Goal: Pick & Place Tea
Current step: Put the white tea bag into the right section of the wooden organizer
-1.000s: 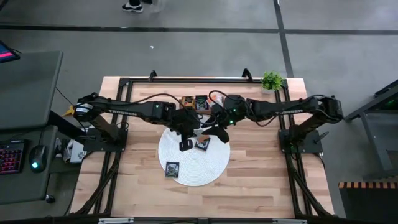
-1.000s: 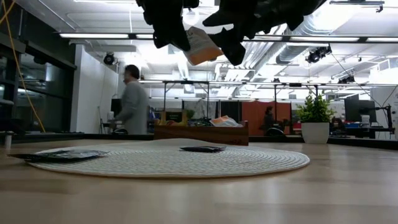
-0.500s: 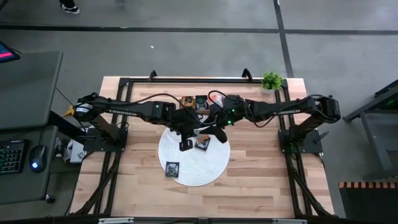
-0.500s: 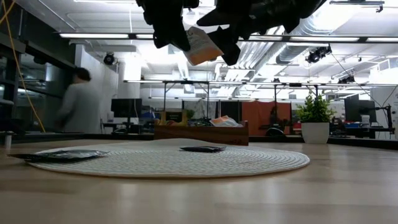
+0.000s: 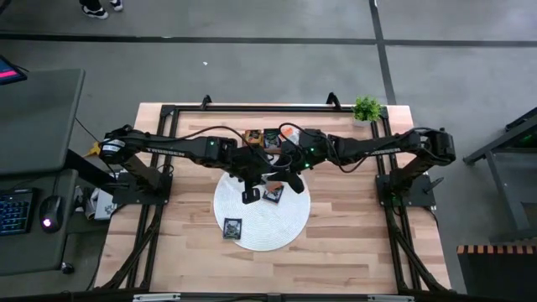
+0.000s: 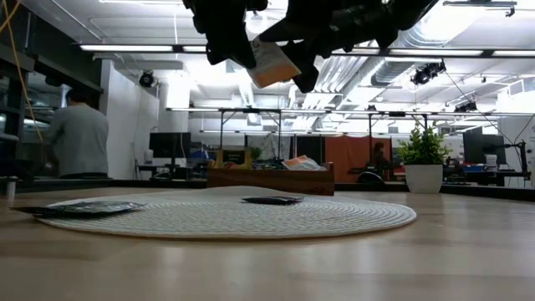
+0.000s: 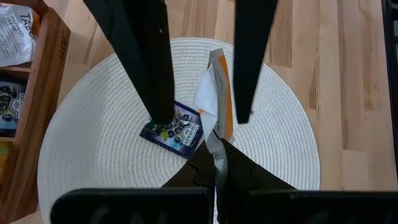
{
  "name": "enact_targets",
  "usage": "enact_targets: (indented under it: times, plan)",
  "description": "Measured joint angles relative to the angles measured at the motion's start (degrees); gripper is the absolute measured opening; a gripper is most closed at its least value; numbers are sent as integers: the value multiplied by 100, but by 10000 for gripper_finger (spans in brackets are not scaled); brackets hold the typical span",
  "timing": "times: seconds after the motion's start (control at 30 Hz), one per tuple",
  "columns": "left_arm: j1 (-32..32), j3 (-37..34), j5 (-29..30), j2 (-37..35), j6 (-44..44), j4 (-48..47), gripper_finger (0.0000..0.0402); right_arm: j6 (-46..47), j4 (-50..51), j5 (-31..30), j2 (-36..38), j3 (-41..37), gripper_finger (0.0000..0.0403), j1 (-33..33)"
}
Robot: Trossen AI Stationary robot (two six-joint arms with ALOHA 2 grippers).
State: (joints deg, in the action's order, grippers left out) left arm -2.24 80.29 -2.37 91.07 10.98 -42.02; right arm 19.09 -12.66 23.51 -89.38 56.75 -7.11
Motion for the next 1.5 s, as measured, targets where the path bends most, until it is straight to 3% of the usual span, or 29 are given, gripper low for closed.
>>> enact_targets:
  times: [0.27, 0.57, 1.13, 1.3, 1.5]
  plan:
    - [0, 0, 1, 0, 1, -9, 0, 13, -199, 4, -33, 0, 125, 2]
    - [0, 0, 14, 0, 0, -13, 0, -295, -177, 50, -33, 0, 9, 4]
    - [-1, -1, 171, 0, 1, -37, 8, -435, -180, 0, -31, 0, 1, 2]
    - [0, 0, 162, 0, -19, -70, 48, -411, -180, 5, -31, 0, 1, 2]
    - [0, 0, 187, 0, -21, -68, 150, -413, -180, 22, -29, 0, 0, -1]
